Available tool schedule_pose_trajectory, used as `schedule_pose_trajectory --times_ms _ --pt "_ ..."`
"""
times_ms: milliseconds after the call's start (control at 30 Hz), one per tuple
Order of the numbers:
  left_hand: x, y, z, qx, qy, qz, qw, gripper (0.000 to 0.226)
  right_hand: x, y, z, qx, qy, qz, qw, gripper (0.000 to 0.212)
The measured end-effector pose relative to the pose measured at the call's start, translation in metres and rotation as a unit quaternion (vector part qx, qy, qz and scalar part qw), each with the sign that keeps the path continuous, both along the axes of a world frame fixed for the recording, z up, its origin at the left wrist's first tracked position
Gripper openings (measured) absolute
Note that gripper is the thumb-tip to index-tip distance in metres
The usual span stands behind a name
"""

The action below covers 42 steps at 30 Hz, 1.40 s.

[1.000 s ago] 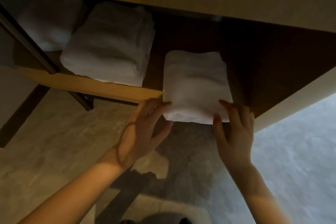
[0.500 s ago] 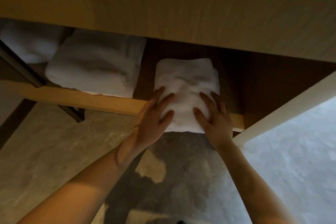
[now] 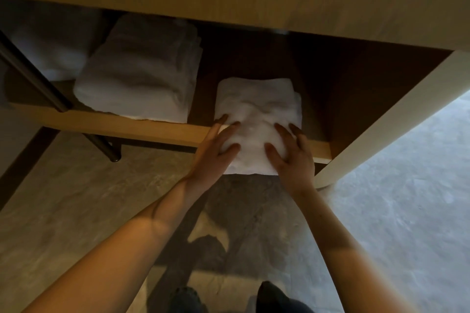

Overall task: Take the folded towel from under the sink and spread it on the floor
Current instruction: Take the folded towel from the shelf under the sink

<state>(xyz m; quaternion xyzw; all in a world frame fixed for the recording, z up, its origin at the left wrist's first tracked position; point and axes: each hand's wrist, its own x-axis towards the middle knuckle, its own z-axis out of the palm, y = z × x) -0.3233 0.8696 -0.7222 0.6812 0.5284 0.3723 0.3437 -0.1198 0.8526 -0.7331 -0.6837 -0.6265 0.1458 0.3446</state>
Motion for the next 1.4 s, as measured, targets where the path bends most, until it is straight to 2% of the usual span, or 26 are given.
schedule_pose_trajectory --times_ms 167,267,367,467,533,600,667,733,833,900,1000,1200,1400 --pt "0.007 -0.027 0.010 -0.017 -0.070 0.047 0.996 0.049 -0.015 -0.029 0.002 0.005 0.131 -0.049 0.990 0.047" --pt "0.010 -0.042 0.012 0.013 -0.072 0.077 0.994 0.053 -0.013 -0.041 0.009 -0.018 0.146 -0.061 0.987 0.045" --pt "0.006 -0.044 0.015 -0.052 -0.041 0.083 0.994 0.042 -0.005 -0.049 0.013 -0.049 0.151 -0.065 0.985 0.047" --pt "0.000 -0.039 0.016 -0.111 -0.044 0.082 0.989 0.043 -0.003 -0.051 0.014 -0.076 0.156 -0.050 0.984 0.051" --pt "-0.004 -0.036 0.019 -0.128 -0.070 0.062 0.987 0.045 -0.002 -0.050 0.015 -0.082 0.162 -0.044 0.982 0.052" --pt "-0.008 -0.037 0.026 -0.185 -0.132 0.036 0.973 0.047 -0.002 -0.054 0.020 -0.099 0.202 -0.036 0.974 0.051" --pt "-0.014 -0.041 0.040 -0.252 -0.180 0.014 0.951 0.048 -0.004 -0.064 0.031 -0.143 0.290 -0.032 0.946 0.046" --pt "-0.023 -0.049 0.054 -0.299 -0.188 -0.002 0.935 0.051 -0.006 -0.077 0.044 -0.215 0.369 -0.033 0.904 0.043" --pt "-0.035 -0.069 0.081 -0.394 -0.237 0.006 0.888 0.059 -0.011 -0.097 0.073 -0.290 0.423 -0.064 0.856 0.040" --pt "-0.042 -0.091 0.105 -0.428 -0.256 0.036 0.866 0.063 -0.018 -0.115 0.100 -0.311 0.436 -0.089 0.840 0.039" --pt "-0.049 -0.129 0.149 -0.428 -0.245 0.076 0.866 0.063 -0.023 -0.149 0.152 -0.330 0.417 -0.082 0.843 0.039" --pt "-0.056 -0.199 0.286 -0.499 -0.293 0.108 0.808 0.059 -0.026 -0.211 0.291 -0.371 0.436 -0.078 0.816 0.043" --pt "-0.063 -0.261 0.454 -0.506 -0.301 0.112 0.801 0.059 -0.029 -0.253 0.467 -0.363 0.397 -0.011 0.843 0.044"
